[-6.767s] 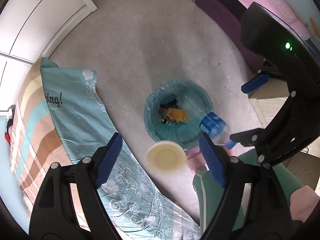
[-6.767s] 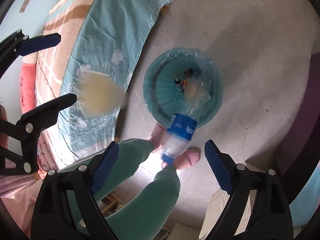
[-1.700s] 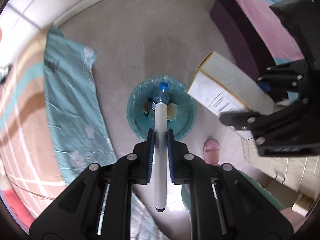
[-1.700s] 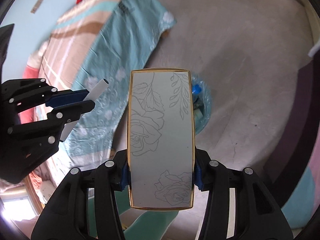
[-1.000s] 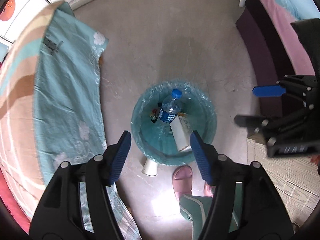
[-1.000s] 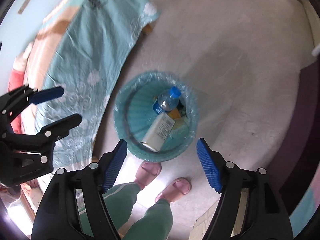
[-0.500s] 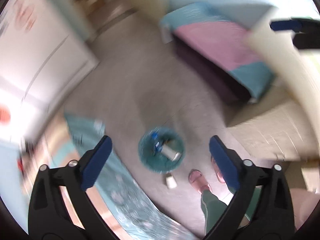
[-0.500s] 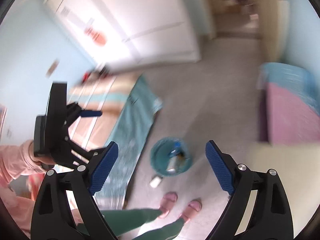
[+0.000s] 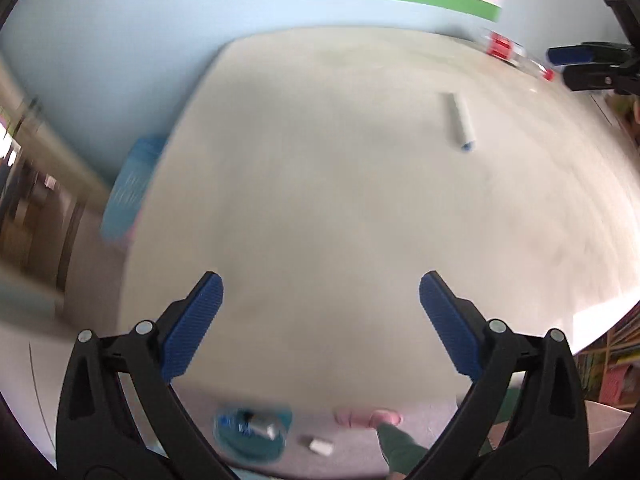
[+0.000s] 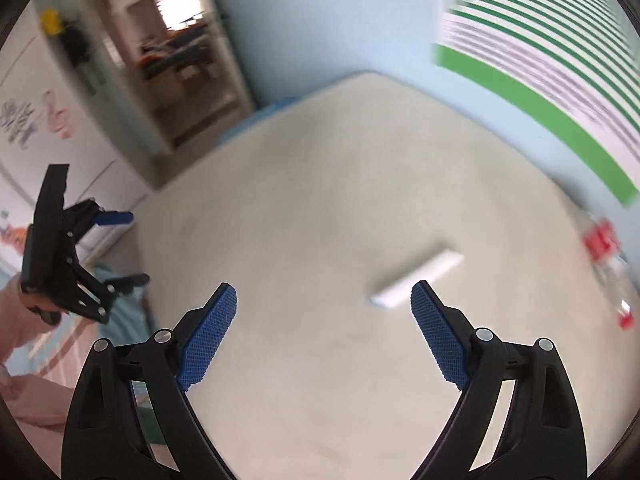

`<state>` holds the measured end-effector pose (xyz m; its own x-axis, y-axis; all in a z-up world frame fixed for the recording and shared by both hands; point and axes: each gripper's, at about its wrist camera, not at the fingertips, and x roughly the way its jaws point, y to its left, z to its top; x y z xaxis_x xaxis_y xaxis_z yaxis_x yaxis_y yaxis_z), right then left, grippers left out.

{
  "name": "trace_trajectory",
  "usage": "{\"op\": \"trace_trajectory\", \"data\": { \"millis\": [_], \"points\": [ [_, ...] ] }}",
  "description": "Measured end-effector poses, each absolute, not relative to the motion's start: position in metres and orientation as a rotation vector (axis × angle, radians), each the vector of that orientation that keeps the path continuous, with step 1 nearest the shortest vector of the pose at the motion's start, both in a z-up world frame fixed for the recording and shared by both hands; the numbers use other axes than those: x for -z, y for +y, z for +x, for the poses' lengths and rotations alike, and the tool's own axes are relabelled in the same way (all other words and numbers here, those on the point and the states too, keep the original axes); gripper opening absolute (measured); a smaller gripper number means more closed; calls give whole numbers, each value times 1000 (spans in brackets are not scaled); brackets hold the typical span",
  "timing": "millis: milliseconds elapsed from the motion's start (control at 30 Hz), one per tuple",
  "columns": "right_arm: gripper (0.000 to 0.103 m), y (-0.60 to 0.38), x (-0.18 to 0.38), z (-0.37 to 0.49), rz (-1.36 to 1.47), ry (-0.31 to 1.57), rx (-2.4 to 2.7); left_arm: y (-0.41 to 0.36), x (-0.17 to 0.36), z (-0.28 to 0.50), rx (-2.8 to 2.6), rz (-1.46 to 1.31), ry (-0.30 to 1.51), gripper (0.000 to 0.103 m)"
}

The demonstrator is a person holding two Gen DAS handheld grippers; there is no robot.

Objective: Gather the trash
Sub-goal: 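Swing both open tools back toward the table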

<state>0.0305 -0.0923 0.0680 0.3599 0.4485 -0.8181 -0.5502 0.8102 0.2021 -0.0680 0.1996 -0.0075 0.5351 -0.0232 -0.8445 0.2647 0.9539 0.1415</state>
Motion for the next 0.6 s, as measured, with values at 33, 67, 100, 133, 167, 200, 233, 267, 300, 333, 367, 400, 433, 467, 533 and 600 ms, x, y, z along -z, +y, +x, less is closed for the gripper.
{"op": "trace_trajectory", "data": {
  "millis": [33, 67, 100, 133, 167, 200, 233, 267, 300, 333, 367, 400, 433, 467, 533, 600],
  "points": [
    [88, -116, -62, 33, -105, 1022, -612, 175, 11, -50, 193, 288, 994, 96],
    [88, -149, -58, 43, -95, 1031, -577, 153, 14, -34, 212, 301, 1001, 96],
    [88, -173, -57, 52, -95, 1030, -559, 127, 19, -15, 237, 314, 1003, 96],
    [88, -191, -55, 56, -106, 1026, -544, 109, 22, -2, 260, 322, 1001, 96],
    [88, -214, -52, 66, -127, 1028, -520, 89, 27, 13, 278, 331, 1004, 96],
    [88, -232, -47, 77, -135, 1035, -511, 71, 35, 25, 286, 340, 1015, 96],
    [88, -249, -42, 83, -138, 1041, -501, 57, 42, 31, 288, 347, 1027, 96],
    [88, -260, -36, 86, -139, 1045, -492, 44, 47, 42, 288, 350, 1040, 96],
    [88, -276, -31, 96, -137, 1051, -488, 29, 46, 53, 287, 353, 1050, 96],
    [88, -284, -27, 103, -137, 1055, -485, 18, 52, 62, 281, 357, 1064, 96],
    [88, -295, -23, 112, -140, 1057, -480, 7, 58, 72, 281, 360, 1079, 96],
    [88, -301, -22, 113, -141, 1054, -477, 2, 63, 77, 276, 363, 1091, 96],
    [88, -308, -18, 120, -138, 1050, -475, -1, 66, 84, 271, 364, 1106, 96],
    [88, -315, -14, 127, -132, 1048, -470, -3, 70, 90, 271, 361, 1124, 96],
    [88, -327, -9, 137, -118, 1052, -463, -6, 80, 101, 260, 346, 1161, 94],
    [88, -339, 3, 154, -107, 1061, -446, -8, 89, 111, 265, 329, 1199, 86]
  ]
}}
